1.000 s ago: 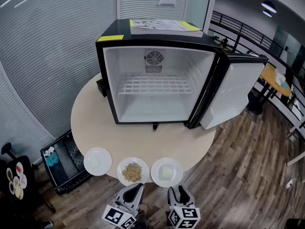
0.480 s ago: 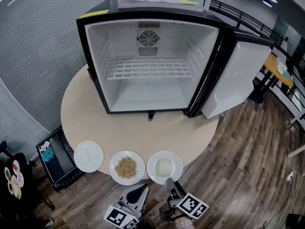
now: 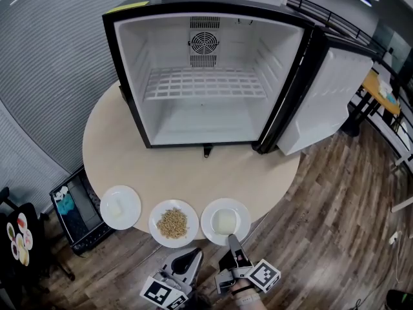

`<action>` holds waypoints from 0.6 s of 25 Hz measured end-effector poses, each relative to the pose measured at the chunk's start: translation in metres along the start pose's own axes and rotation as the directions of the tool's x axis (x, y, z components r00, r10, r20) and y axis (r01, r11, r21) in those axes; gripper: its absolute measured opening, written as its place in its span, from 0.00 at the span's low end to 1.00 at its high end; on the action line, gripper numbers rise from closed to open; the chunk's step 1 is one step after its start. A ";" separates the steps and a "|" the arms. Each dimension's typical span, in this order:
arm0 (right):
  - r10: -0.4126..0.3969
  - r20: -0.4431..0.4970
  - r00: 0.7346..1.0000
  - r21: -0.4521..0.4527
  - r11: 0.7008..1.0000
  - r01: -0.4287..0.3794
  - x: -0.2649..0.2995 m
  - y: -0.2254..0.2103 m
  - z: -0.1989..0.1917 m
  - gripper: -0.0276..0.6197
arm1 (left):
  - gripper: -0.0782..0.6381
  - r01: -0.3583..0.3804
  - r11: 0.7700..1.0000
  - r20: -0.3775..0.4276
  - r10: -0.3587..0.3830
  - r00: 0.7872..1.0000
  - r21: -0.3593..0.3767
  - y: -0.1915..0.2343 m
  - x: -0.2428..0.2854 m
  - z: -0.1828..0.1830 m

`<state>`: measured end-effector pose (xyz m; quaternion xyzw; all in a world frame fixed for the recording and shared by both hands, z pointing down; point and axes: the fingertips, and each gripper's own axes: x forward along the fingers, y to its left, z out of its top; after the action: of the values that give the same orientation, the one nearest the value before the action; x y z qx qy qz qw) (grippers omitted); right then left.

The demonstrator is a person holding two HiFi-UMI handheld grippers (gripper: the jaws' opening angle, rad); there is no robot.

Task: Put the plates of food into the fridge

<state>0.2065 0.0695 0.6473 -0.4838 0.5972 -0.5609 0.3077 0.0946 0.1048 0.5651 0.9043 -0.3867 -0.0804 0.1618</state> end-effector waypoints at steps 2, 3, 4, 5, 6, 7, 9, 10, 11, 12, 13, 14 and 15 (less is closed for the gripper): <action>0.004 0.010 1.000 0.030 1.000 -0.004 0.000 -0.001 0.000 0.11 | 0.12 0.000 1.000 0.001 0.000 1.000 0.003 0.001 0.000 0.001; 0.008 0.015 1.000 0.050 0.999 -0.009 -0.001 -0.001 0.001 0.10 | 0.12 0.000 1.000 0.000 0.000 1.000 0.005 0.001 0.000 0.002; 0.008 0.019 1.000 0.067 0.998 -0.009 -0.002 -0.001 0.001 0.09 | 0.12 0.001 1.000 0.000 -0.001 1.000 0.006 0.001 0.000 0.003; 0.004 0.020 1.000 0.078 0.997 -0.006 -0.004 -0.001 0.001 0.09 | 0.12 0.001 1.000 0.001 -0.001 1.000 0.007 0.001 0.001 0.005; 0.000 0.020 1.000 0.084 0.997 -0.001 -0.005 -0.001 0.002 0.08 | 0.12 0.001 1.000 0.003 -0.001 1.000 0.007 0.001 0.001 0.007; -0.004 0.019 1.000 0.089 0.996 0.002 -0.006 0.000 0.002 0.08 | 0.12 0.002 1.000 0.007 -0.002 1.000 0.009 0.001 0.002 0.009; -0.009 0.012 1.000 0.096 0.995 0.008 -0.008 0.002 0.002 0.07 | 0.12 0.004 1.000 0.013 -0.004 1.000 0.014 0.001 0.003 0.015; -0.011 0.010 1.000 0.105 0.994 0.010 -0.009 0.003 0.002 0.07 | 0.12 0.005 1.000 0.017 -0.006 1.000 0.016 0.001 0.004 0.019; -0.013 0.009 1.000 0.118 0.993 0.012 -0.010 0.005 0.002 0.07 | 0.12 0.008 1.000 0.021 -0.009 1.000 0.020 0.001 0.006 0.023; -0.015 0.010 1.000 0.133 0.991 0.014 -0.011 0.007 0.003 0.07 | 0.12 0.012 1.000 0.025 -0.012 1.000 0.024 0.001 0.008 0.028; -0.016 0.009 1.000 0.143 0.990 0.014 -0.012 0.010 0.004 0.07 | 0.12 0.015 0.999 0.028 -0.016 0.999 0.028 0.001 0.010 0.033; -0.014 0.008 1.000 0.146 0.989 0.012 -0.013 0.013 0.006 0.07 | 0.12 0.018 0.999 0.032 -0.019 0.999 0.033 0.001 0.013 0.038; -0.010 0.006 1.000 0.144 0.990 0.009 -0.012 0.017 0.008 0.07 | 0.12 0.020 0.999 0.037 -0.022 0.999 0.038 0.002 0.016 0.044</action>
<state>0.2143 0.0760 0.6275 -0.4653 0.5518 -0.6023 0.3410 0.0922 0.0821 0.5246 0.9096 -0.3816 -0.0914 0.1365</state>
